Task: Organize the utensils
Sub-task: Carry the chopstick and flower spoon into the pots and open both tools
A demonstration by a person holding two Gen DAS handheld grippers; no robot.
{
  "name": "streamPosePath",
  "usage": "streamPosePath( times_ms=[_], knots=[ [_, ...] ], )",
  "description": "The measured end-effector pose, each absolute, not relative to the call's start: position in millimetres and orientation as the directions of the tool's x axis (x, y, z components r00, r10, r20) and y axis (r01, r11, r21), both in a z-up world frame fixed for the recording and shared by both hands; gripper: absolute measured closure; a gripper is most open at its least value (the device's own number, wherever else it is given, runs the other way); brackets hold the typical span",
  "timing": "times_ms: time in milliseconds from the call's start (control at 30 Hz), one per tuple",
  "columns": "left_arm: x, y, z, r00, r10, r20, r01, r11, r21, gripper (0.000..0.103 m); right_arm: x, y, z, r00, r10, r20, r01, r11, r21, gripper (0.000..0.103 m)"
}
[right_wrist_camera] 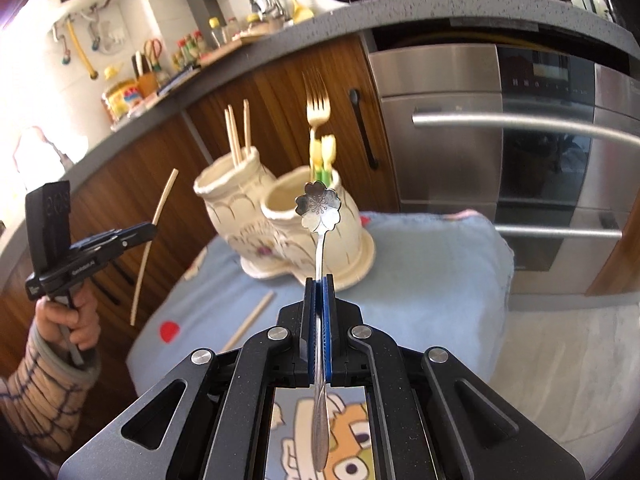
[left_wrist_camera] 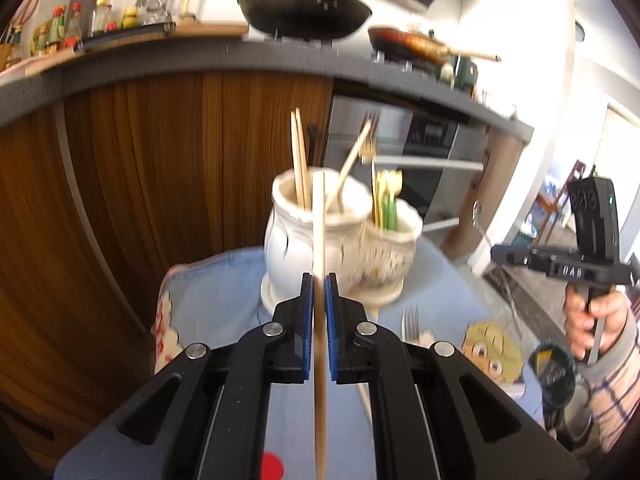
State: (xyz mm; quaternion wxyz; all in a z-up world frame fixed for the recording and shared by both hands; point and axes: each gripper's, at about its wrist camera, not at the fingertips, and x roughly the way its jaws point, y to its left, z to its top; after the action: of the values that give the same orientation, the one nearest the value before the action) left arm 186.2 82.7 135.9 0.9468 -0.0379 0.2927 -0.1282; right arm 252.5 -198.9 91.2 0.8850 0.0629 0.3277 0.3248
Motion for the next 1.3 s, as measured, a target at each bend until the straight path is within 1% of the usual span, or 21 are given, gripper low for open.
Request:
streamPosePath(
  times_ms=[200,433,700,800,1000,1100,1300],
  knots=[
    [200.9,82.1,162.2,0.847,-0.28,-0.451,0.219,0.958,-0.184,0.097,259.3,-189.4,113.0,0.601,0.651,-0.463,-0.554,0.758,0.346,0.099],
    [230.0,88.7,179.5,0.881,-0.287,-0.377,0.201,0.946,-0.253,0.097,273.8,-174.8,133.6,0.626,0.676,-0.389,-0.581,0.737,0.347,0.099],
    [260.2,83.8,195.7,0.914,-0.286,-0.289,0.214,0.943,-0.256,0.097,296.9,-156.9,144.4,0.661,0.689,-0.296,-0.597,0.723,0.348,0.099],
    [270.8,82.2,199.3,0.927,-0.272,-0.257,0.207,0.945,-0.254,0.097,306.9,-147.9,148.8,0.691,0.672,-0.266,-0.59,0.737,0.331,0.099],
    [286.3,82.3,200.6,0.968,-0.186,-0.167,0.142,0.959,-0.246,0.097,329.1,-132.1,151.9,0.735,0.636,-0.233,-0.57,0.767,0.296,0.099],
    [294.0,80.5,194.0,0.978,-0.153,-0.145,0.115,0.964,-0.239,0.097,342.1,-125.9,146.6,0.741,0.634,-0.22,-0.568,0.767,0.298,0.099],
    [299.2,78.3,171.8,0.978,-0.141,-0.155,0.101,0.965,-0.241,0.097,350.9,-121.2,128.8,0.753,0.623,-0.211,-0.557,0.774,0.3,0.099]
  ],
)
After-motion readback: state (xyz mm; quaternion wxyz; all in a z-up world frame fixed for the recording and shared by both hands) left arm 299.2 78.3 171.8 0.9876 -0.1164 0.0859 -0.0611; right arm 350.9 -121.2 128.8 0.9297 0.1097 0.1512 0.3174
